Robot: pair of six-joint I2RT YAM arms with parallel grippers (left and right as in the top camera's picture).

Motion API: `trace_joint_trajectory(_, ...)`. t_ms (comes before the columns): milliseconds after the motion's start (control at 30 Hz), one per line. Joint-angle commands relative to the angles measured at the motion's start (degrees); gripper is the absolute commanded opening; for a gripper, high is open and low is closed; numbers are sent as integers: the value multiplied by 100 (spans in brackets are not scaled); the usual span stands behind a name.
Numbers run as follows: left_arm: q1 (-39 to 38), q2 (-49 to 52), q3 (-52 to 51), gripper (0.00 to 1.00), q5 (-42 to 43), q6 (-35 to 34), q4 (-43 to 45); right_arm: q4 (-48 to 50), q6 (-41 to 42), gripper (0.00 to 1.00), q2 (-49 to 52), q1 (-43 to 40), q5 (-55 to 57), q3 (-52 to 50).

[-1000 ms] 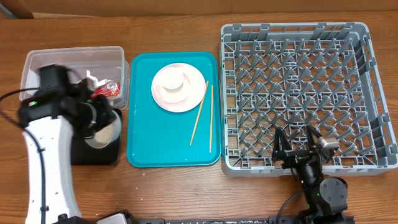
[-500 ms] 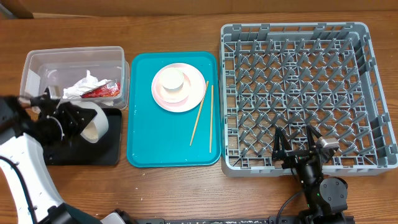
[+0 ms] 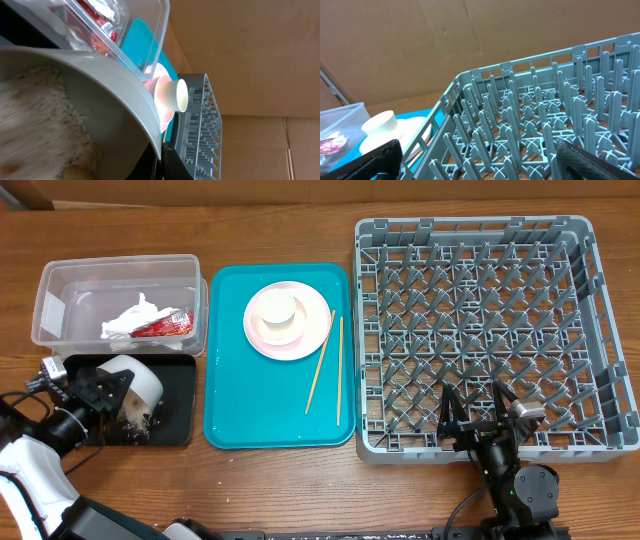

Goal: Sort waste into correct bins and load items into the dishwasher
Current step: 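Carry the bowl left and tip the rice over the black tray, then shake the tilted bowl with the left gripper to empty the rice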

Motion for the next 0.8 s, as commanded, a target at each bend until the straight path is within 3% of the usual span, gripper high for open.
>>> trace_joint_trajectory(0, 28, -46, -234, 4, 455, 227, 227, 44, -22, 100, -50, -22, -13, -59)
trace_joint_trajectory(267, 28, 133, -293, 4, 509, 238, 396, 44, -22, 100, -50, -22, -13, -59)
trace_joint_trajectory(567, 28, 136, -293, 4, 1456, 251, 448, 44, -22, 100, -50, -22, -13, -59)
trace_joint_trajectory(767, 28, 136, -293, 4, 1344, 249, 444, 44, -22, 100, -50, -22, -13, -59)
